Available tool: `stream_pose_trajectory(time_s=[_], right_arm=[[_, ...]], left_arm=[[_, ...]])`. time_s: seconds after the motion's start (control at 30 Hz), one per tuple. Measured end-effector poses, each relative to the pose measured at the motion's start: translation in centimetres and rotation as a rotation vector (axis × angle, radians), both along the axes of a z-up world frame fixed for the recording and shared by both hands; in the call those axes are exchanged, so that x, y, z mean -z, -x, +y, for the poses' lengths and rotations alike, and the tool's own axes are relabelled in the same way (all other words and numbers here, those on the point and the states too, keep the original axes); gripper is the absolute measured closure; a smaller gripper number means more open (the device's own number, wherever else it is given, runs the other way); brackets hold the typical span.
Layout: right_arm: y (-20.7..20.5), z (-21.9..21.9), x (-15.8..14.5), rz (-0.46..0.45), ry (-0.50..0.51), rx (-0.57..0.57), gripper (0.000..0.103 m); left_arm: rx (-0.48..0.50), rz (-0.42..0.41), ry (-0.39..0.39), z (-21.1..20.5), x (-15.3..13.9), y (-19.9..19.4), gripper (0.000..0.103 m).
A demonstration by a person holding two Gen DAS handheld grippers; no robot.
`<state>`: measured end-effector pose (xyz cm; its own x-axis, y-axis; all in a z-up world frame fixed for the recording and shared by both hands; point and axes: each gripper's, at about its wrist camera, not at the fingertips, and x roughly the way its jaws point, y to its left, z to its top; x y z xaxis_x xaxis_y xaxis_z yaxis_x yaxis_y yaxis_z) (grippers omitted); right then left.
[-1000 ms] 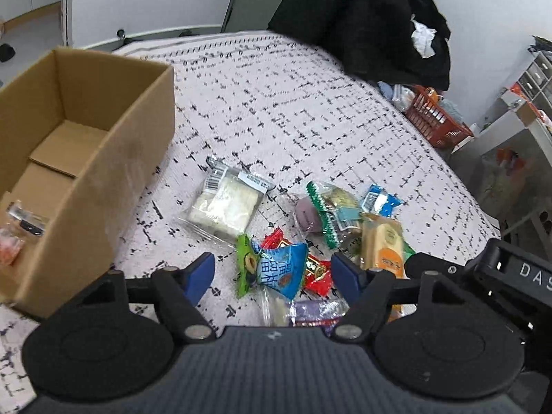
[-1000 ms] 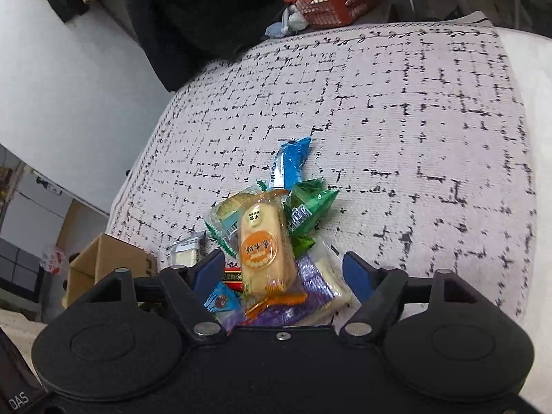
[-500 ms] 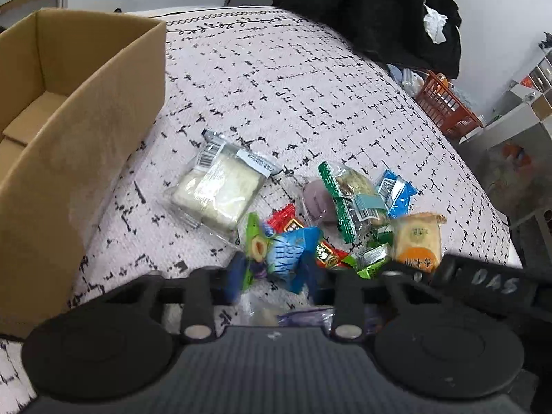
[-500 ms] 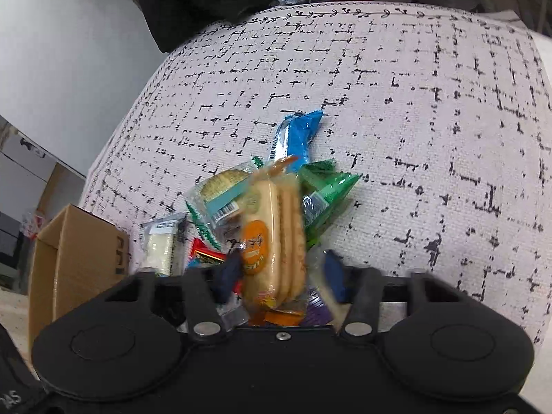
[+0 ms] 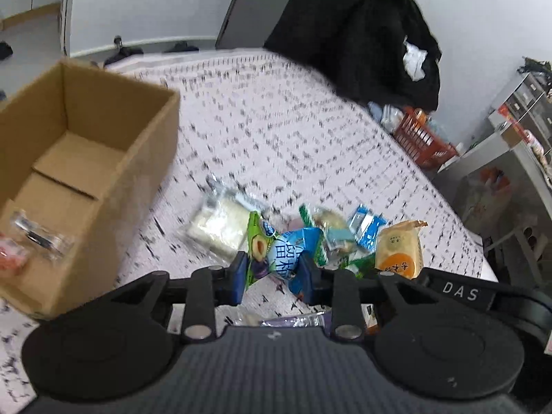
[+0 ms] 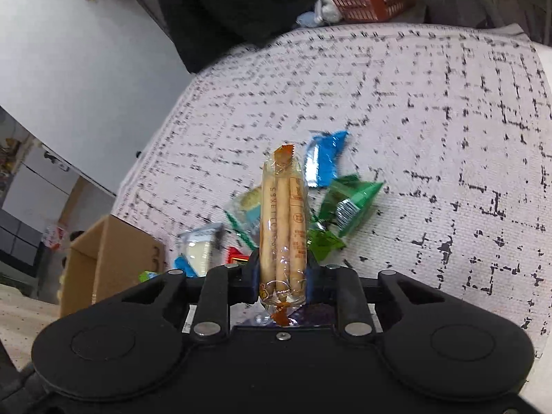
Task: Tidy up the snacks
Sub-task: 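Grasp the breadstick packet with the right tool while the left tool grasps the green-blue candy, then carry both snacks over the cardboard box and open both tools to release them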
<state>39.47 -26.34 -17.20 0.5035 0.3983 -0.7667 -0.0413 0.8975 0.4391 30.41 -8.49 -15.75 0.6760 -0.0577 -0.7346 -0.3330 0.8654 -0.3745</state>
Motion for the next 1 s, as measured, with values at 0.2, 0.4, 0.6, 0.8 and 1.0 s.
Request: stream_pose_trajectory(time_s=[0.2, 0.4, 0.6, 0.8, 1.0], right_arm=[[0.8, 0.6, -1.3, -0.044, -0.013, -0.021, 0.080], [1.6, 2.0, -3.0, -0.093, -0.022, -0.052, 0.080], [2.3, 3.3, -4.2, -0.128, -0.031, -0.076, 0.080], [3.4, 4.9, -5.2, -0.154, -0.027, -0.088, 0.080], [4.6, 7.3, -6.6, -0.192, -0.031, -0.101, 0.080]], left_arm=[[-0.044, -0.050, -0.012, 1.7, -2.9, 1.6, 0.073], [-0.069, -0.091, -0.043, 3.0, -5.4, 3.2, 0.073], [-0.105, -0.116, -0.056, 4.7, -6.8, 4.8, 0.073], [-0.130, -0.135, -0.066, 6.5, -7.8, 6.4, 0.073], [-0.159, -0.141, -0.060, 8.9, -8.4, 8.0, 0.073]])
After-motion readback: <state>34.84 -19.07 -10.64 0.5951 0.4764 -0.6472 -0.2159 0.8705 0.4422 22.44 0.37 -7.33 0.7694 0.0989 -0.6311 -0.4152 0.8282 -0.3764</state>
